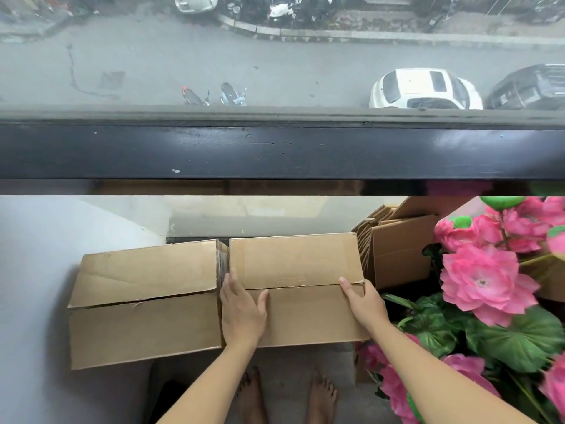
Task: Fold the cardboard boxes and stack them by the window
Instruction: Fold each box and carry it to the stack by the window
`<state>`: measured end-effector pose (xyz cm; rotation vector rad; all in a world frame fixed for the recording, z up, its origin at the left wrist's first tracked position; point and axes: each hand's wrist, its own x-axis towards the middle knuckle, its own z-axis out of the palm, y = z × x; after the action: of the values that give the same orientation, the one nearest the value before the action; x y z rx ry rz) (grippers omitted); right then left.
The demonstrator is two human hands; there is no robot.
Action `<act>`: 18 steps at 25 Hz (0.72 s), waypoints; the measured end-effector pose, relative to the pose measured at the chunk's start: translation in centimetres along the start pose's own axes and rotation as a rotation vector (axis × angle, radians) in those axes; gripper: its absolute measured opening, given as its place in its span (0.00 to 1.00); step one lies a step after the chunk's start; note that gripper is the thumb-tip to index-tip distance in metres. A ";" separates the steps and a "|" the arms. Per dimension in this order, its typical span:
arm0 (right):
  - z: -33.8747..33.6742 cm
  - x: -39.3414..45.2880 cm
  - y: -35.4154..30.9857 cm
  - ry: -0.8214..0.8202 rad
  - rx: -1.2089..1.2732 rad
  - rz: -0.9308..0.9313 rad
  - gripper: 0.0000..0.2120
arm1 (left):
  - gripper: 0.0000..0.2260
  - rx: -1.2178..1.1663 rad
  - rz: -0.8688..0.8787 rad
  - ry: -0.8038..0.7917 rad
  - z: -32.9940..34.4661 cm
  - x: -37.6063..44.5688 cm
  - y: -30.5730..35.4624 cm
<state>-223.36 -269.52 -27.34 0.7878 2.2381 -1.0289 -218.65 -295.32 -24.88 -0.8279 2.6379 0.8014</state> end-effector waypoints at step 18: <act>-0.4 -1.6 -2.6 -0.022 -0.259 -0.070 0.31 | 0.39 0.700 0.322 -0.182 -0.5 -0.6 1.0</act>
<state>-224.18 -271.07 -24.80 0.5869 2.3333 -0.7534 -218.80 -294.70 -23.80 -0.1400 2.6210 -0.0252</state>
